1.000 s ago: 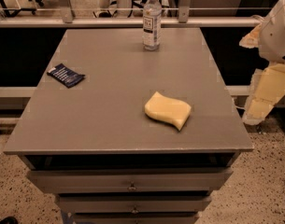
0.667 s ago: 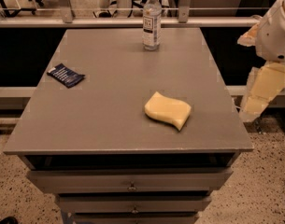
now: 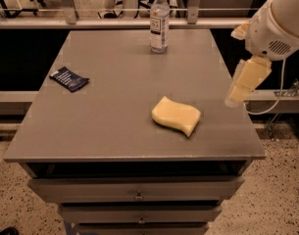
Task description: Pick blue plastic bottle
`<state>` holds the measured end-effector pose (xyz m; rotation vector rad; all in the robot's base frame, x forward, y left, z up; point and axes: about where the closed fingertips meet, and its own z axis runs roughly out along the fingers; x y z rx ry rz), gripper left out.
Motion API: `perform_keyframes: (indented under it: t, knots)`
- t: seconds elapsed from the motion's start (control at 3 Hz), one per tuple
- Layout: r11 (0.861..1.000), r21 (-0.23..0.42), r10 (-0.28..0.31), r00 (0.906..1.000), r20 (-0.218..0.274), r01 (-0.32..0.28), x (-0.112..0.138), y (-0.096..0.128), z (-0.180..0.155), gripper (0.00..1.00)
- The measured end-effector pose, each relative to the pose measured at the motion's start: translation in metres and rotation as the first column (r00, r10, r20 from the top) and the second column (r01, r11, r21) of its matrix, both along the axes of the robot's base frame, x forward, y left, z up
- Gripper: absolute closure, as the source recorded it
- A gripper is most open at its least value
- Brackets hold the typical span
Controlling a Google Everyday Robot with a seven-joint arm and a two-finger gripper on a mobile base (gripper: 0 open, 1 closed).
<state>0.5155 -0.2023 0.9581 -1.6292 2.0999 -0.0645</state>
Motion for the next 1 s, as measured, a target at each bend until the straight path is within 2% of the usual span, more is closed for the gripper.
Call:
perform_keyframes:
  t: [0.33,0.67,1.0]
  knots:
    - [0.992,0.125,-0.015,0.9976,0.068,0.007,0.047,0.019,-0.009,0.0]
    - [0.96,0.279,-0.063,0.9835,0.17,0.013,0.117,0.057,-0.011,0.0]
    - [0.96,0.279,-0.062,0.9835,0.17,0.013,0.117,0.057,-0.011,0.0]
